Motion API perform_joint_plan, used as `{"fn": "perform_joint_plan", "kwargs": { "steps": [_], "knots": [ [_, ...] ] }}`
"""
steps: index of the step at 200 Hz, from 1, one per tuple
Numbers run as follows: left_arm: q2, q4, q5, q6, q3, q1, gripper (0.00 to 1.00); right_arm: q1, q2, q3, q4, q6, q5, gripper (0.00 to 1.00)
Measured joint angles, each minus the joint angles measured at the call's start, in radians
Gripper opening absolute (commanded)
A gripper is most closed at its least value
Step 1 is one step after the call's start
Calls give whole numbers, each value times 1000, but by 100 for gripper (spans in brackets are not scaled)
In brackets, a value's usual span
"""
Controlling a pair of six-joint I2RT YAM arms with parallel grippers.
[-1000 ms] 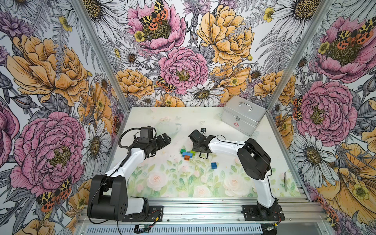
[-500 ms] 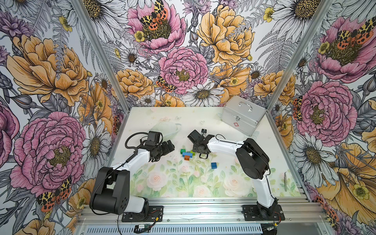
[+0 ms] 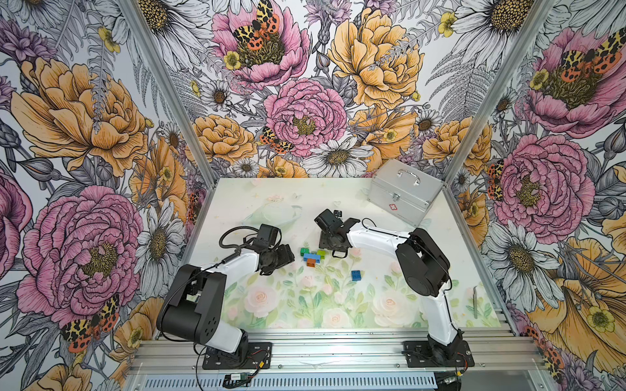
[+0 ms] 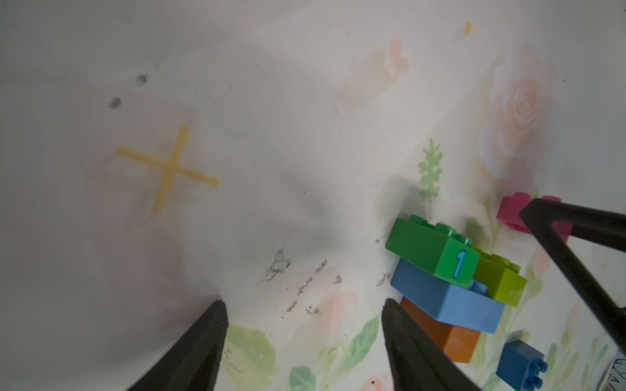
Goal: Assemble the letter v with lego
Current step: Place the lego brick at the center of the board, then assemble the lego brick with the lego brick.
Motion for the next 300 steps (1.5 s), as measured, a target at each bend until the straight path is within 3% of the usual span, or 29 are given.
{"fn": "perform_joint_plan", "kwargs": {
  "steps": [79, 161, 221, 235, 259, 300],
  "knots": [
    [40, 29, 0, 0, 24, -41, 65, -16, 0, 3, -1, -39, -68, 49],
    [55, 39, 11, 0, 36, -58, 65, -16, 1, 8, -1, -62, -135, 47],
    [60, 35, 52, 1, 42, -58, 65, -59, -13, 4, -13, -167, -187, 65],
    [60, 35, 62, 8, 42, -58, 63, -77, -43, -5, -29, -242, -194, 76],
    [60, 21, 91, 17, 42, -58, 56, -94, -126, -27, -43, -448, -200, 84],
    [58, 8, 130, 32, 41, -55, 37, -80, -306, -139, -41, -936, -190, 87]
  ]
}}
